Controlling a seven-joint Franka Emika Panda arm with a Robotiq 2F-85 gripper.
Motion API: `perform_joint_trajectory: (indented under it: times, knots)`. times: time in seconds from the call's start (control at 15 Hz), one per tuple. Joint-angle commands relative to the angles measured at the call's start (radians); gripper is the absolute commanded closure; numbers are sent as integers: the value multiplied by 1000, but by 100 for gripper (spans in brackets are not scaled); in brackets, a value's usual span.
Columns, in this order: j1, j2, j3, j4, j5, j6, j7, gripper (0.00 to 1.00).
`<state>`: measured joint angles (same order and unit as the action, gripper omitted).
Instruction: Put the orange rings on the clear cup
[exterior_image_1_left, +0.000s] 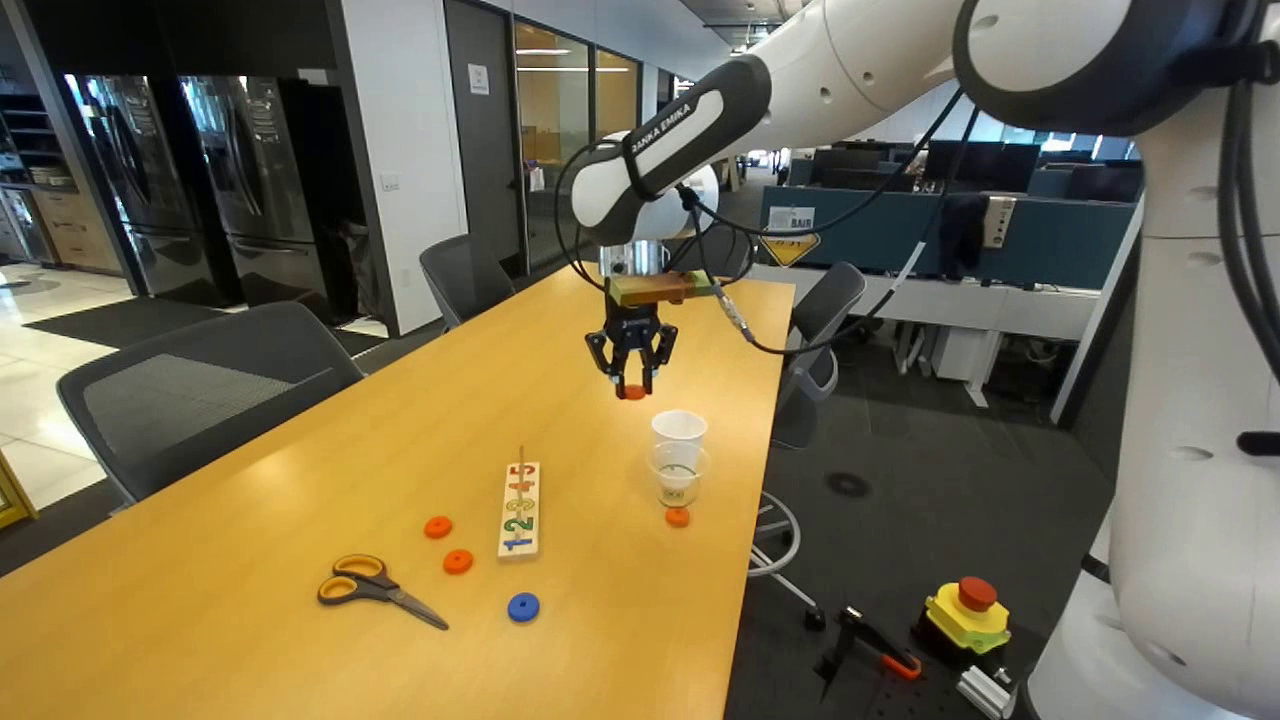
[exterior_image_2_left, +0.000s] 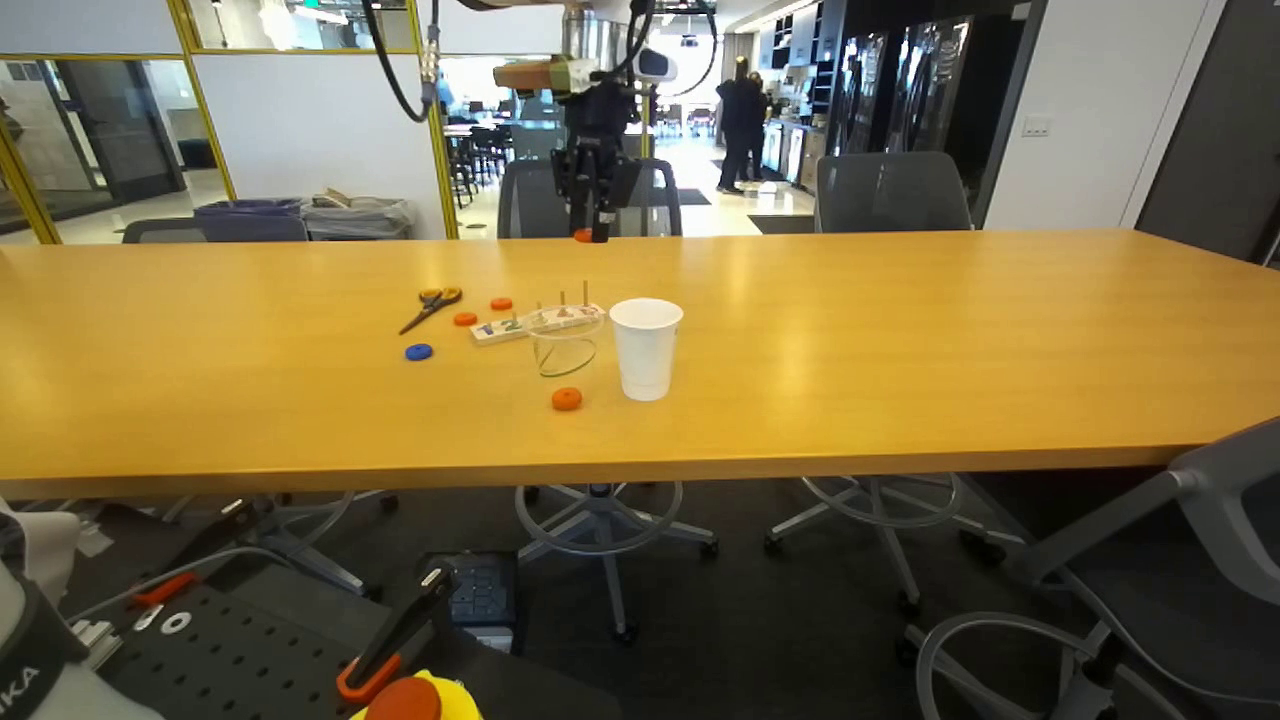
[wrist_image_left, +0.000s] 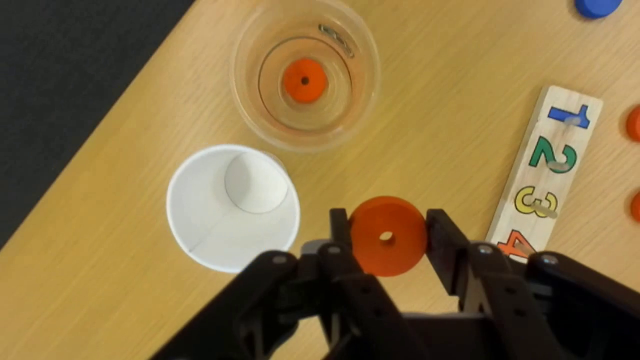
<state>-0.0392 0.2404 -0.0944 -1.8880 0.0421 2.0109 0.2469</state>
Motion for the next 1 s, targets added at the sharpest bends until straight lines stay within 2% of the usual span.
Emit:
perform_joint_trajectory:
  times: [0.0, 0.47, 0.93]
  knots:
    - [-6, -102, 1, -127, 12, -3, 30, 77]
    - [-9, -91, 3, -221, 16, 3, 53, 77]
    - [-8, -77, 1, -249, 13, 20, 80, 77]
